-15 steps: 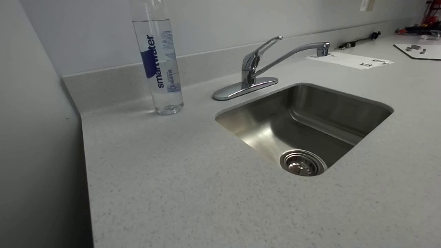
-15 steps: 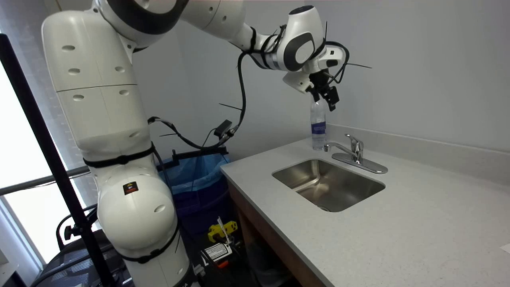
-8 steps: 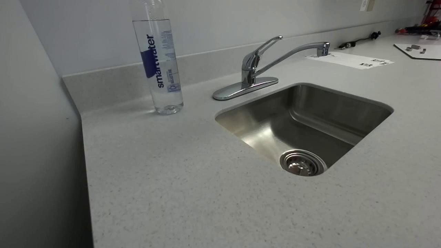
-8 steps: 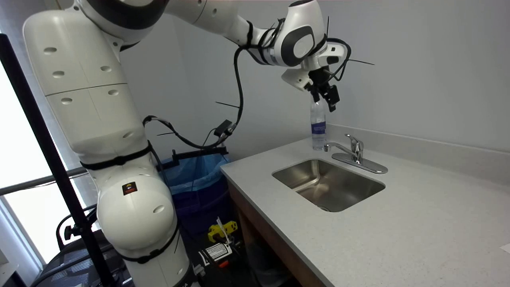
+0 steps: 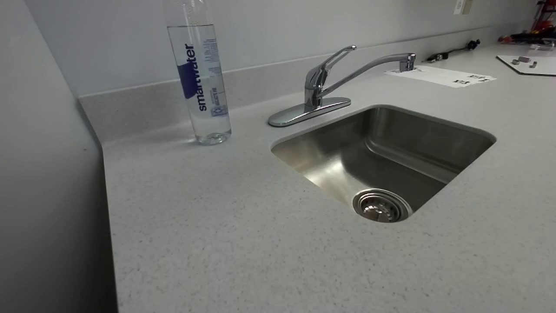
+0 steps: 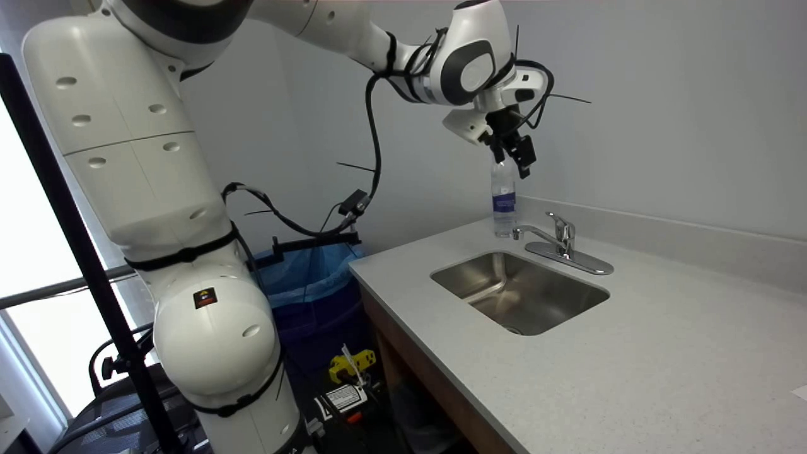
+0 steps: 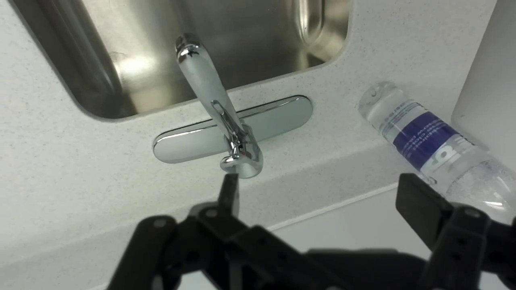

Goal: Slide the tap to the center of the sink and press down the tap handle

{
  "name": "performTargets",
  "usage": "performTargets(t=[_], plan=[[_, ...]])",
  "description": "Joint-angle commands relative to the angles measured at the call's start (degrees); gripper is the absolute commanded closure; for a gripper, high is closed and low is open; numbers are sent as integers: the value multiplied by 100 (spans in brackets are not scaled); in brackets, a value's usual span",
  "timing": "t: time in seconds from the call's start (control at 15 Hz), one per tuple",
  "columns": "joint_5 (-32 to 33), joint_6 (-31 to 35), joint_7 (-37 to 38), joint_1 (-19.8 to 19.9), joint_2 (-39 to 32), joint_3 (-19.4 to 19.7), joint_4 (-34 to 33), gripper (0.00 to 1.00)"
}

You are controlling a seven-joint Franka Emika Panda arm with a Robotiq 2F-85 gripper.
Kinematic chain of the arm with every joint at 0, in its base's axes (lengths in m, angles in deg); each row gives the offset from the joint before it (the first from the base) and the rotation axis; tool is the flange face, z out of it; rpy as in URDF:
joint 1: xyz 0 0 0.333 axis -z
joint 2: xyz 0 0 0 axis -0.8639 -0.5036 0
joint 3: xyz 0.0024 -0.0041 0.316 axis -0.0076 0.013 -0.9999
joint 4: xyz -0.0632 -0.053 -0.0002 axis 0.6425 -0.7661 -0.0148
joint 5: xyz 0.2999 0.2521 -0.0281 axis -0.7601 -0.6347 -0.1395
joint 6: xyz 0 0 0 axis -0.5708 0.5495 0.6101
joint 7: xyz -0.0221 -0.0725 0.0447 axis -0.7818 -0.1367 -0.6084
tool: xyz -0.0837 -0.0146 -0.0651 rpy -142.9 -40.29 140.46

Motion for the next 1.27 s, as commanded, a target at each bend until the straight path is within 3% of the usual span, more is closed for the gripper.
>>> performTargets(t=[0.0, 1.2], plan=[[-176, -43, -137, 40, 232, 6, 197, 0], [0, -15, 18, 36, 68, -26, 99, 0]])
